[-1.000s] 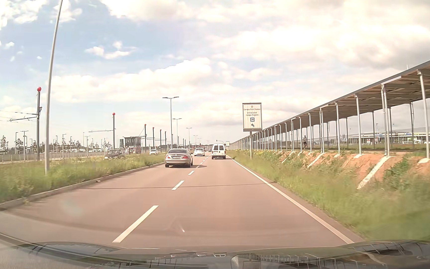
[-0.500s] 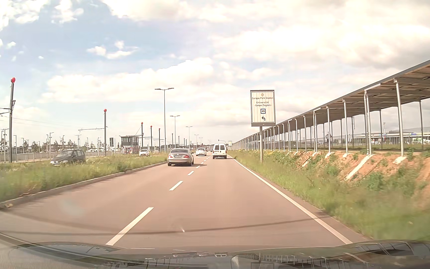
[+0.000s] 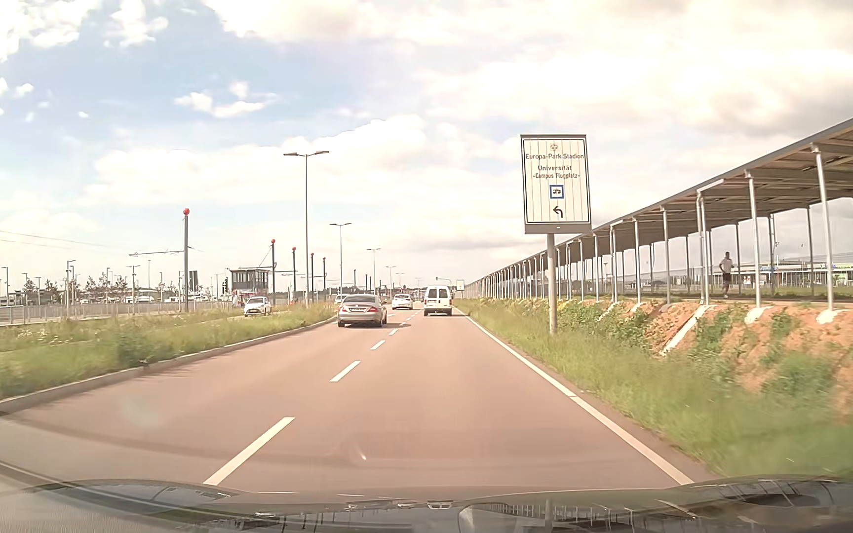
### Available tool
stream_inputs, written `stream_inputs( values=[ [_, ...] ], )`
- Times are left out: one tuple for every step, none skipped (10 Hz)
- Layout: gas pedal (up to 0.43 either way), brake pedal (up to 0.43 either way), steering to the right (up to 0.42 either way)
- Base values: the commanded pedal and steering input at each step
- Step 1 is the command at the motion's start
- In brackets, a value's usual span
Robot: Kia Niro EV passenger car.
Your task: Follow the waypoints while adhering to traffic rules and regulations
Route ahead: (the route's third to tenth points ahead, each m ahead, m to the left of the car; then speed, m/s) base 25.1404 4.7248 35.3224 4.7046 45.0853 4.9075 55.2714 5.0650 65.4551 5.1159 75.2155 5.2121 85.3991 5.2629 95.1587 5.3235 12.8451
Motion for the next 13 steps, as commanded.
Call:
stream_inputs(
  values=[
    [0.087,0.000,-0.005],
    [0.087,0.000,-0.005],
    [0.087,0.000,-0.005],
    [0.087,0.000,-0.005],
    [0.087,0.000,-0.005],
    [0.087,0.000,-0.004],
    [0.087,0.000,-0.004],
    [0.087,0.000,-0.004],
    [0.087,0.000,-0.004],
    [0.087,0.000,-0.004],
    [0.087,0.000,-0.004],
    [0.087,0.000,-0.004],
    [0.087,0.000,-0.004]
  ],
)
